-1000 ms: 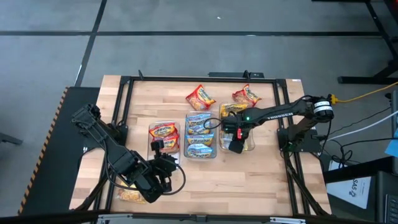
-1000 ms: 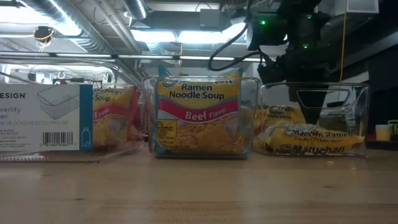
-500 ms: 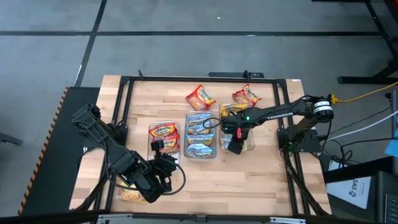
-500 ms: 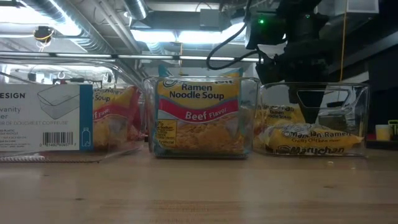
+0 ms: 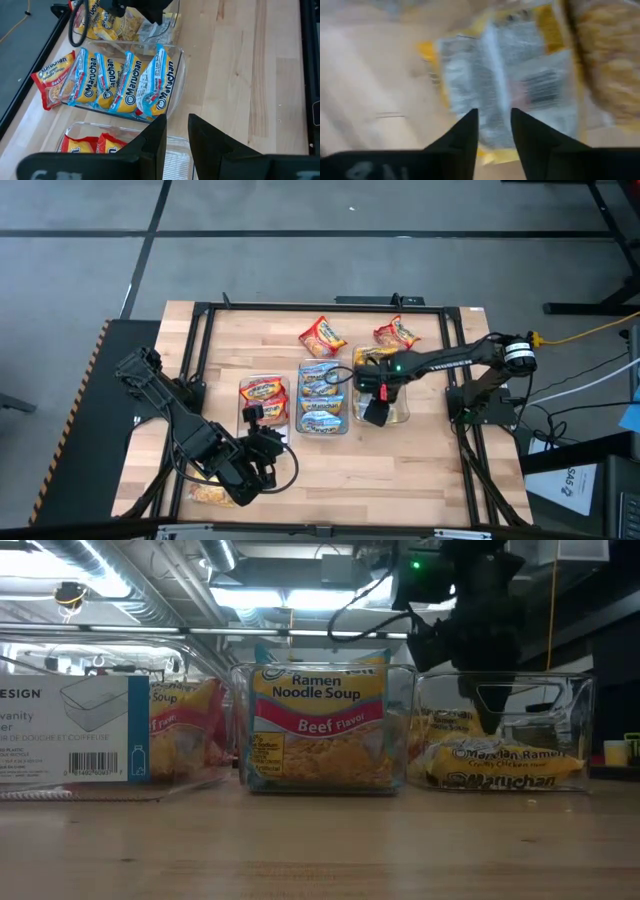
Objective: Sort Maruchan noodles
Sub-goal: Put the yellow noodle pack into the right transparent bin, then adjust the yellow noodle pack
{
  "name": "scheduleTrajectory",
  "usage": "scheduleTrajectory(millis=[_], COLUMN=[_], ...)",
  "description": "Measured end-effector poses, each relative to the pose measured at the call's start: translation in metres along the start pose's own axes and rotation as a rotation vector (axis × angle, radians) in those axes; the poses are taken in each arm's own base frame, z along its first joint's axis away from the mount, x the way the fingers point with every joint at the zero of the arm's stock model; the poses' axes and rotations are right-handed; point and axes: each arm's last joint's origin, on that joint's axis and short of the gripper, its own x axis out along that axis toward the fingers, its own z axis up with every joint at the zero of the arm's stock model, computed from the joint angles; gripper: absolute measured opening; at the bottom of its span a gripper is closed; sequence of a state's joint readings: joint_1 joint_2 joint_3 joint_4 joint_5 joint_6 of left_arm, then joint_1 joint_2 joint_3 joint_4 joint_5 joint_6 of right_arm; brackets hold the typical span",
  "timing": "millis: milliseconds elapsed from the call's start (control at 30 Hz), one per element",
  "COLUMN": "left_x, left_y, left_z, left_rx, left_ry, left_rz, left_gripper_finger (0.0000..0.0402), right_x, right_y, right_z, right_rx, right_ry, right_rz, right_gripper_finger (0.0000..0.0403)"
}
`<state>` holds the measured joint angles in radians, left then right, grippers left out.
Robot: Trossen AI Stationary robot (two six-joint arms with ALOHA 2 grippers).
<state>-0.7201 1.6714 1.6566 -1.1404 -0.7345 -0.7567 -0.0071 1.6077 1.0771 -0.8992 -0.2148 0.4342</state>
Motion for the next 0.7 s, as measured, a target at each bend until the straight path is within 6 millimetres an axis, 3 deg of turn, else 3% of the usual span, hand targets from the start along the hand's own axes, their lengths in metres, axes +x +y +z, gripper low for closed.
scheduleTrajectory(millis=[167,467,700], left_x=[0.000,0.000,0.000], left_y=[0.000,0.000,0.000], left_z=[0.000,0.000,0.000], left_rx=[0.000,0.000,-0.001], left_ry=[0.000,0.000,-0.001], left_rz=[0.000,0.000,0.000], left_gripper_finger=[0.0073,0.0073,0.0073], right_x=[-0.005,-0.002,-0.002], right_y=[0.010,0.022,0.023], right_z=[0.001,-0.004,-0.005], right_rx=[0.041,0.279,0.405], right_ry=[0.032,0.040,0.049], right_rz=[0.110,0.095,0.087], right_gripper_finger=[0.0143,0.0100,0.0097])
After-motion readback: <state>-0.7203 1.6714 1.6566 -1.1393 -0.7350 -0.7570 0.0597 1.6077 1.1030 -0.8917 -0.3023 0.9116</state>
